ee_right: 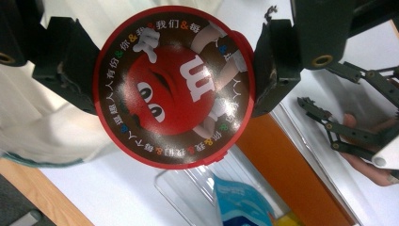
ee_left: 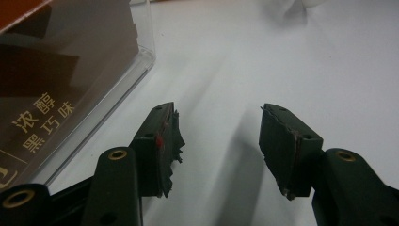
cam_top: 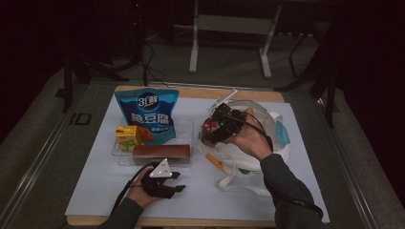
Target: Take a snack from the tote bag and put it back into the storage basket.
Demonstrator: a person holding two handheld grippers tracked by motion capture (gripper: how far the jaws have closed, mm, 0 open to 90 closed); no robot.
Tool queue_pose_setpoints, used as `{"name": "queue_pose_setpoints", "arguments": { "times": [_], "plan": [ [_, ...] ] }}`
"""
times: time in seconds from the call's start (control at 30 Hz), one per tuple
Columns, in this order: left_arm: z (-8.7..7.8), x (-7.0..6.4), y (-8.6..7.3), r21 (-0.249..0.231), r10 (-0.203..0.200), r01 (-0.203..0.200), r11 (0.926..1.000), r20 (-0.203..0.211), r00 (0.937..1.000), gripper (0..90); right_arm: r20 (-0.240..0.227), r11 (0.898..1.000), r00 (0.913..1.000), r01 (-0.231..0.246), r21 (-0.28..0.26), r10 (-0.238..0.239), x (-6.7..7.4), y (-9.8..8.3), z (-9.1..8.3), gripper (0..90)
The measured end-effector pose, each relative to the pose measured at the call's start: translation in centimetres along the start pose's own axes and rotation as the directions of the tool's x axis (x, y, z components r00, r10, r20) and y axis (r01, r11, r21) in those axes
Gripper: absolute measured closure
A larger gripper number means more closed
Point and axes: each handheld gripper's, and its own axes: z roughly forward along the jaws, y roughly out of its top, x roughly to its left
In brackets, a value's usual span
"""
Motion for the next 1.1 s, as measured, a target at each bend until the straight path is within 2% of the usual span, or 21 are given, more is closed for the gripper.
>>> {"name": "queue_pose_setpoints", "arguments": {
  "times": [0.57,1.1],
  "plan": [
    [0.0,0.0,0.0,0.0,0.0,0.0,1.0,0.001,1.0,46.4,-0.03,0.999,0.999,0.032,-0.021,-0.032,2.0,2.4,1.0,26.0],
    [0.0,0.0,0.0,-0.003,-0.006,0.006,1.0,0.005,1.0,46.3,-0.046,0.999,0.9979,0.044,-0.029,-0.046,2.7,4.1,2.2,26.0]
  ]
}}
